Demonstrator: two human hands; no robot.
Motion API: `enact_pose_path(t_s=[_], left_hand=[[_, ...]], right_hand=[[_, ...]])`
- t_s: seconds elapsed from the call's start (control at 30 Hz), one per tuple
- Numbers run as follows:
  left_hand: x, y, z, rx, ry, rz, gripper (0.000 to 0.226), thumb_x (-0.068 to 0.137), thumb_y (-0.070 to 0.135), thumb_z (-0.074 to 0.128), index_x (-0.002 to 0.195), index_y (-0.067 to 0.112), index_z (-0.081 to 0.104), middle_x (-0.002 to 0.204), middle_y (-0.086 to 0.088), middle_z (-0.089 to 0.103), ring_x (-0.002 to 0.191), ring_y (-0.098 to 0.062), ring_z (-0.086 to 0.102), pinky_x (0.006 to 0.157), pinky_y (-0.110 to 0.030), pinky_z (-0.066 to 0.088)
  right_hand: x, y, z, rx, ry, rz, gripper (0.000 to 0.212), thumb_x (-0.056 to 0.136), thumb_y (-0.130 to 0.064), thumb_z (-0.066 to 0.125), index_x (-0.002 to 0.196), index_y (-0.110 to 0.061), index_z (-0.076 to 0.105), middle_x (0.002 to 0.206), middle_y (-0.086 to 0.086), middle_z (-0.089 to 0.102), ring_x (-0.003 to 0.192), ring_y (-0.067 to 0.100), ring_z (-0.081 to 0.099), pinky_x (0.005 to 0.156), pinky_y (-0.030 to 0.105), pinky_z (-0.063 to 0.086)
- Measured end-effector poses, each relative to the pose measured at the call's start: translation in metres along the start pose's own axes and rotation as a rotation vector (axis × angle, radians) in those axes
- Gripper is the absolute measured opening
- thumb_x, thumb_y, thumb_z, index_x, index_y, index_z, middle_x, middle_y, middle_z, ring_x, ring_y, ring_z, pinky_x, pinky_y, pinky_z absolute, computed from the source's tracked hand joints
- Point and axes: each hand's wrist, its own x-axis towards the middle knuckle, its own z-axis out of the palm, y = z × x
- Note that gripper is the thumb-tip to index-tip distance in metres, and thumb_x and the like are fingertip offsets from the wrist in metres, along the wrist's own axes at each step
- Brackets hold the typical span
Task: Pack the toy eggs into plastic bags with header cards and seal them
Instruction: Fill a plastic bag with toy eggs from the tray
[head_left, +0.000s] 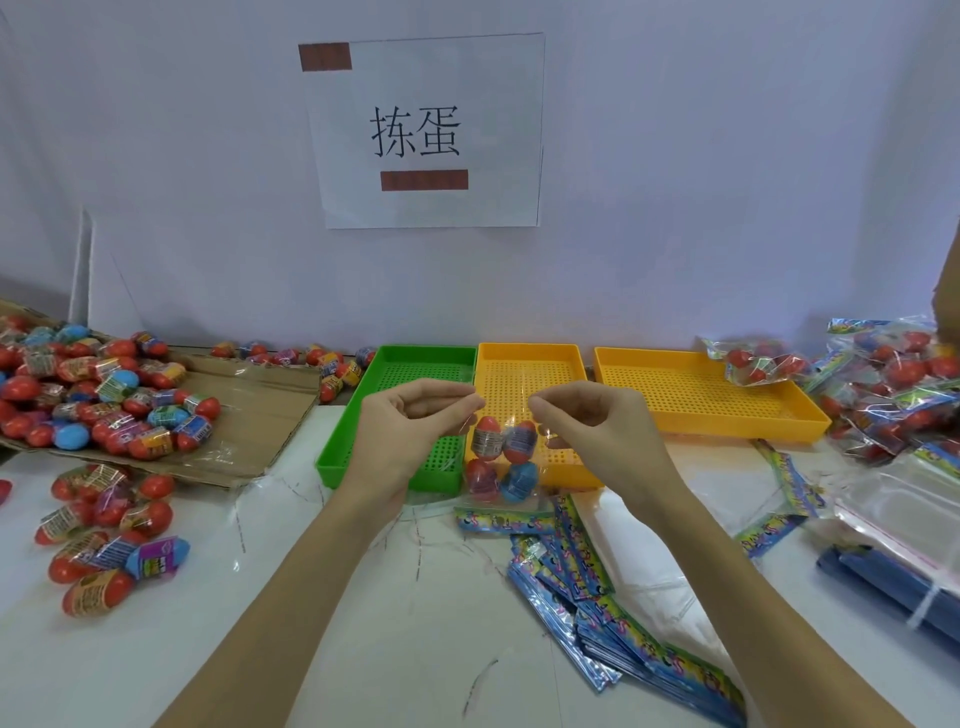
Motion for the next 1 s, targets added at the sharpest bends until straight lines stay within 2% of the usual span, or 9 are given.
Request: enact_pose_path(t_s=[0.13, 0.23, 0.43, 0.53, 0.63, 0.73, 0.83, 1.0], left_hand=[[0.003, 0.001, -0.006, -0.033, -0.052, -0.037, 0.031, 0.069, 0.017, 0.089, 0.097, 0.005, 0.082, 0.094, -0.015, 0.080, 0.087, -0.025, 0.078, 0.076, -0.025, 0.062], [0.005, -0.001, -0.011, -0.038, -0.102, -0.056, 0.029, 0.070, 0.016, 0.089, 0.096, 0.004, 0.083, 0.096, -0.018, 0.080, 0.086, -0.024, 0.078, 0.073, -0.024, 0.062], [0.011, -0.003, -0.025, -0.009, -0.188, -0.029, 0.026, 0.075, 0.018, 0.089, 0.099, 0.009, 0.084, 0.098, -0.018, 0.079, 0.089, -0.027, 0.078, 0.077, -0.026, 0.062], [0.012, -0.005, -0.030, 0.028, -0.235, 0.003, 0.028, 0.075, 0.019, 0.089, 0.101, 0.010, 0.084, 0.099, -0.018, 0.079, 0.089, -0.028, 0.078, 0.082, -0.026, 0.061], [0.012, -0.005, -0.033, 0.055, -0.251, 0.034, 0.027, 0.076, 0.020, 0.089, 0.102, 0.014, 0.084, 0.099, -0.015, 0.080, 0.092, -0.027, 0.078, 0.084, -0.024, 0.060], [0.012, -0.005, -0.034, 0.116, -0.261, 0.096, 0.018, 0.082, 0.009, 0.084, 0.099, 0.017, 0.085, 0.098, -0.011, 0.081, 0.097, -0.026, 0.077, 0.087, -0.026, 0.060], [0.012, -0.005, -0.035, 0.197, -0.283, 0.178, 0.023, 0.086, -0.003, 0.077, 0.095, 0.016, 0.085, 0.097, -0.009, 0.080, 0.099, -0.025, 0.076, 0.089, -0.027, 0.059], [0.011, -0.003, -0.036, 0.241, -0.310, 0.182, 0.019, 0.088, -0.002, 0.077, 0.098, 0.012, 0.084, 0.101, -0.008, 0.079, 0.099, -0.024, 0.075, 0.089, -0.025, 0.059]], right_hand=[[0.002, 0.001, -0.011, 0.056, -0.018, 0.044, 0.005, 0.091, -0.015, 0.077, 0.093, -0.011, 0.079, 0.080, 0.003, 0.076, 0.076, 0.017, 0.072, 0.068, 0.025, 0.061], [0.002, 0.001, -0.018, 0.112, -0.067, 0.053, 0.007, 0.091, -0.014, 0.076, 0.095, -0.009, 0.079, 0.082, 0.008, 0.076, 0.076, 0.017, 0.071, 0.071, 0.025, 0.061], [0.002, -0.001, -0.026, 0.158, -0.198, 0.086, 0.015, 0.090, -0.017, 0.077, 0.105, -0.017, 0.080, 0.094, 0.005, 0.079, 0.086, 0.019, 0.076, 0.076, 0.022, 0.059], [0.003, -0.001, -0.029, 0.197, -0.206, 0.092, 0.014, 0.089, -0.019, 0.078, 0.102, -0.021, 0.081, 0.095, 0.007, 0.079, 0.088, 0.022, 0.076, 0.078, 0.025, 0.060], [0.003, 0.000, -0.030, 0.194, -0.226, 0.071, 0.011, 0.092, -0.013, 0.076, 0.098, -0.021, 0.081, 0.096, 0.006, 0.079, 0.088, 0.020, 0.076, 0.078, 0.022, 0.059], [0.003, 0.001, -0.031, 0.138, -0.228, 0.049, 0.019, 0.095, -0.007, 0.070, 0.093, -0.022, 0.082, 0.097, 0.003, 0.079, 0.088, 0.017, 0.075, 0.078, 0.019, 0.057], [0.004, 0.001, -0.031, 0.128, -0.222, 0.033, 0.019, 0.094, -0.006, 0.070, 0.090, -0.021, 0.082, 0.094, 0.005, 0.078, 0.089, 0.019, 0.075, 0.080, 0.021, 0.057], [0.005, 0.003, -0.029, 0.098, -0.203, 0.025, 0.025, 0.097, 0.000, 0.064, 0.093, -0.016, 0.083, 0.092, 0.004, 0.079, 0.088, 0.018, 0.075, 0.077, 0.021, 0.058]])
